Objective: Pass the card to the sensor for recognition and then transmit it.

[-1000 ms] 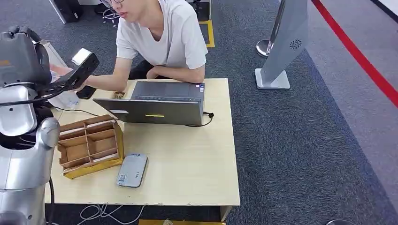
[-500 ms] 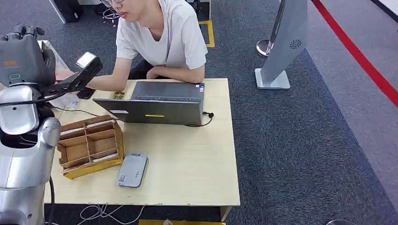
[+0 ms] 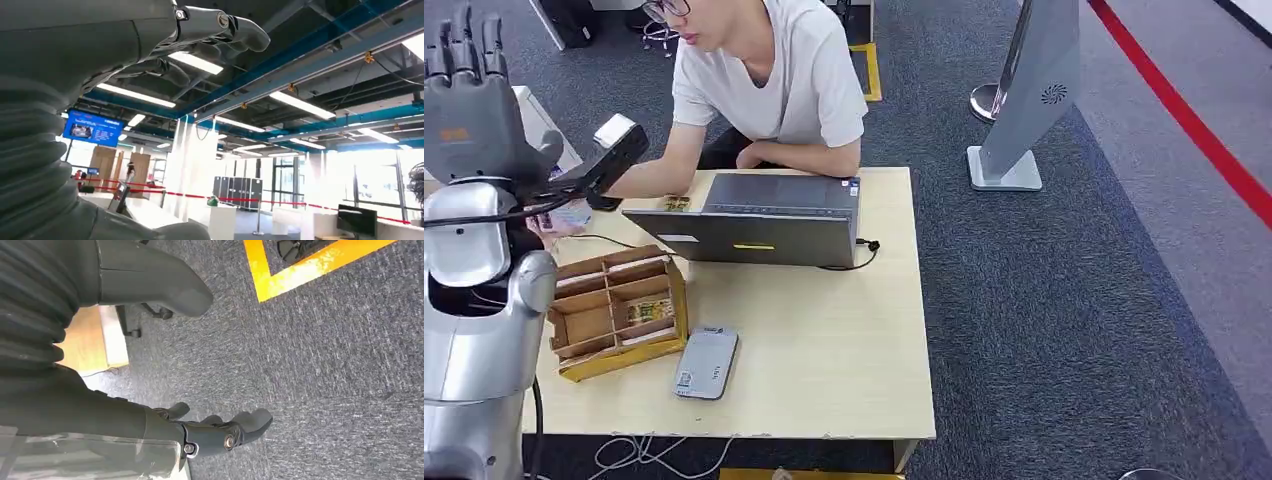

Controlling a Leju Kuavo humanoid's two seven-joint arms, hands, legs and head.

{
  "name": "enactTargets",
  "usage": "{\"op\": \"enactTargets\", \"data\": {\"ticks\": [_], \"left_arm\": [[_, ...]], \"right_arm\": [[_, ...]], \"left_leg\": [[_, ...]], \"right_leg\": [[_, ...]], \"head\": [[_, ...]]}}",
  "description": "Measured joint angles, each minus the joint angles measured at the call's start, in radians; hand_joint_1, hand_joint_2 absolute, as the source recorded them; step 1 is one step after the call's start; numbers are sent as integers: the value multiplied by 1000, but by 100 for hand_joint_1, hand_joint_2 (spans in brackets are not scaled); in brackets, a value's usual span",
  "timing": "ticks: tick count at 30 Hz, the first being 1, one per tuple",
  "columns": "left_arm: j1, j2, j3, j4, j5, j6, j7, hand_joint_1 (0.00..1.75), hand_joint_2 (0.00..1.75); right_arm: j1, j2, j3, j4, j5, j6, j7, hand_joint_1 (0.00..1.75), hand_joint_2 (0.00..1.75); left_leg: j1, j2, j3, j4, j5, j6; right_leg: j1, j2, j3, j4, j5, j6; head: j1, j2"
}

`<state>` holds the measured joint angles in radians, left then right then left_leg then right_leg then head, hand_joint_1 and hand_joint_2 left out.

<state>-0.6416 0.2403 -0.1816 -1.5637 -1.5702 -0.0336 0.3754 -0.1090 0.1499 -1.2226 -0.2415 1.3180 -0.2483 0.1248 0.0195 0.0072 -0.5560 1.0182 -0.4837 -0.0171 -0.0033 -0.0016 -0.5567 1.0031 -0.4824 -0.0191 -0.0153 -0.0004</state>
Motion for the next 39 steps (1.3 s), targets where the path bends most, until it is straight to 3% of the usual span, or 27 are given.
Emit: {"op": "enactTargets", "data": {"ticks": [16,24,29,32,37,39], "left_arm": [[33,-19,6,-2,0,6,-19,0,175],[183,6,88,-53,0,71,-95,0,175],[256,23,151,-94,0,80,-113,0,175],[332,40,257,-129,0,110,-194,0,175],[399,34,573,-133,0,171,-397,0,175],[411,29,664,-133,2,172,-409,0,175]], "right_arm": [[0,-1,0,0,-6,-9,8,0,175],[6,-1,-2,0,-19,-9,6,0,175],[7,-1,-4,0,-23,-9,3,0,175],[8,-1,-9,0,-28,-9,-3,0,175],[15,-1,-12,0,-29,-8,-13,0,175],[15,-1,-12,0,-28,-7,-18,0,175]], "left_leg": [[0,0,0,0,0,0],[0,1,-1,0,0,0],[0,1,-2,-1,0,0],[0,5,-1,-1,0,0],[0,5,-2,-1,0,0],[0,5,-2,-2,0,0]], "right_leg": [[0,0,0,0,0,0],[0,1,-1,0,0,0],[0,0,-1,1,0,0],[0,4,-1,1,0,0],[0,4,-3,1,0,0],[0,4,-3,1,0,0]], "head": [[0,0],[0,0],[0,0],[0,0],[-2,0],[-2,0]]}}
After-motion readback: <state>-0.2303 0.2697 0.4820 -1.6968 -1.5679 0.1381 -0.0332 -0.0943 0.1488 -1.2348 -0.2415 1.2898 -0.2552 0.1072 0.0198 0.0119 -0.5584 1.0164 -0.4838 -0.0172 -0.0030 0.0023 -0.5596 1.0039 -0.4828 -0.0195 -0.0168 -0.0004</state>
